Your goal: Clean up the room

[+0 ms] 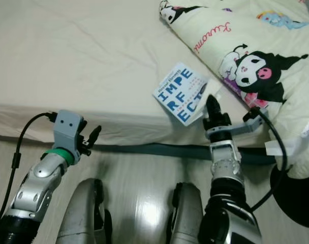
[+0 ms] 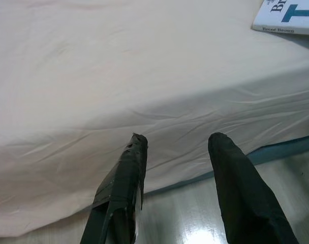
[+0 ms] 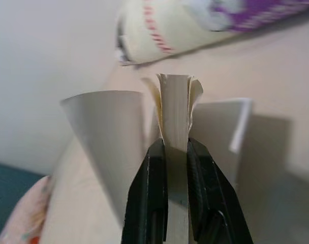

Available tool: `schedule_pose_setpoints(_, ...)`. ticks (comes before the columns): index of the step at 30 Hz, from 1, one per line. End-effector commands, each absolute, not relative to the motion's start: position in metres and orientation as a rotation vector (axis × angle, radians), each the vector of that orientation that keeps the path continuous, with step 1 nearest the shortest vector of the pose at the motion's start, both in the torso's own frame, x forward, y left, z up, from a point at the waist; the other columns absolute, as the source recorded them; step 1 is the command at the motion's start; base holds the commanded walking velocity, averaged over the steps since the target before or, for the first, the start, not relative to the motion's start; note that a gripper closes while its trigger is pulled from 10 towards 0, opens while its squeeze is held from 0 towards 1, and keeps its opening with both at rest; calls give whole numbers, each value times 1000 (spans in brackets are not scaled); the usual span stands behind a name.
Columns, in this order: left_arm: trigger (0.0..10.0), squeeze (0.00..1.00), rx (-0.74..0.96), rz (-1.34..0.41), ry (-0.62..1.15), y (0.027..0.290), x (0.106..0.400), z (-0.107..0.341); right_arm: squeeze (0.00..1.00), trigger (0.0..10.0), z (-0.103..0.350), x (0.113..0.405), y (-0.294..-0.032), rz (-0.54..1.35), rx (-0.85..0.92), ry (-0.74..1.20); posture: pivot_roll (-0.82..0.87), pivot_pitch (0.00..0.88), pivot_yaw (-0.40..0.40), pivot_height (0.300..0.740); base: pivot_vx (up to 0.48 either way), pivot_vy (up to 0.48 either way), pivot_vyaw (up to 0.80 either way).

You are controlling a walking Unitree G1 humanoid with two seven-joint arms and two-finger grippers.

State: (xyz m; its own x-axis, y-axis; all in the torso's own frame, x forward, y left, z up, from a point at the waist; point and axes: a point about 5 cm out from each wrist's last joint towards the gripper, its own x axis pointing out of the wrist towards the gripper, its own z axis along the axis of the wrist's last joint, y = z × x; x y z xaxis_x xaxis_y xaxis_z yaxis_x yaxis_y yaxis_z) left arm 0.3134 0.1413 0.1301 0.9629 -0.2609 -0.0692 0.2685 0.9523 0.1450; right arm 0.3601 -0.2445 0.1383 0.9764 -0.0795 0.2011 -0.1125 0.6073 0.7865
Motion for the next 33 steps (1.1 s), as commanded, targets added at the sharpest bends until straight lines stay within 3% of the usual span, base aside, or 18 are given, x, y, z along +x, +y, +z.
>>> schedule_pose_setpoints(1, 10000, 0, 164, -270, 93, 145, 307, 118, 0, 10000, 113, 353, -248, -78, 929, -110, 103, 168, 121, 570, 0, 0, 0)
schedule_pose_setpoints(6, 10000, 0, 168, -272, 96, 146, 306, 116, 20, 10000, 100, 352, -242, -90, 923, -10, 111, 171, 123, 570, 0, 0, 0)
schedule_pose_setpoints(7, 10000, 0, 169, -272, 95, 147, 305, 116, 969, 10000, 95, 353, -237, -83, 922, 25, 118, 175, 126, 570, 0, 0, 0)
schedule_pose_setpoints(11, 10000, 0, 172, -270, 94, 148, 305, 117, 1000, 10000, 91, 354, -230, -68, 924, 58, 127, 181, 131, 570, 0, 0, 0)
schedule_pose_setpoints(25, 10000, 0, 220, -244, 121, 171, 287, 120, 1000, 10000, 103, 367, -210, 30, 930, 58, 226, 244, 174, 570, 0, 0, 0)
schedule_pose_setpoints(26, 10000, 0, 224, -242, 124, 173, 285, 120, 549, 10000, 105, 368, -208, 56, 936, 45, 237, 253, 179, 570, 0, 0, 0)
schedule_pose_setpoints(27, 10000, 0, 224, -242, 124, 173, 285, 120, 549, 10000, 105, 368, -208, 56, 936, 45, 237, 253, 179, 570, 0, 0, 0)
schedule_pose_setpoints(28, 10000, 0, 227, -241, 126, 174, 283, 120, 0, 10000, 108, 370, -206, 74, 937, 37, 246, 261, 183, 570, 0, 0, 0)
schedule_pose_setpoints(32, 10000, 0, 229, -241, 129, 175, 281, 120, 0, 10000, 110, 371, -204, 91, 939, 31, 252, 267, 186, 570, 0, 0, 0)
schedule_pose_setpoints(33, 10000, 0, 231, -241, 132, 176, 280, 120, 0, 7020, 111, 372, -203, 92, 936, 32, 255, 270, 188, 570, 0, 0, 0)
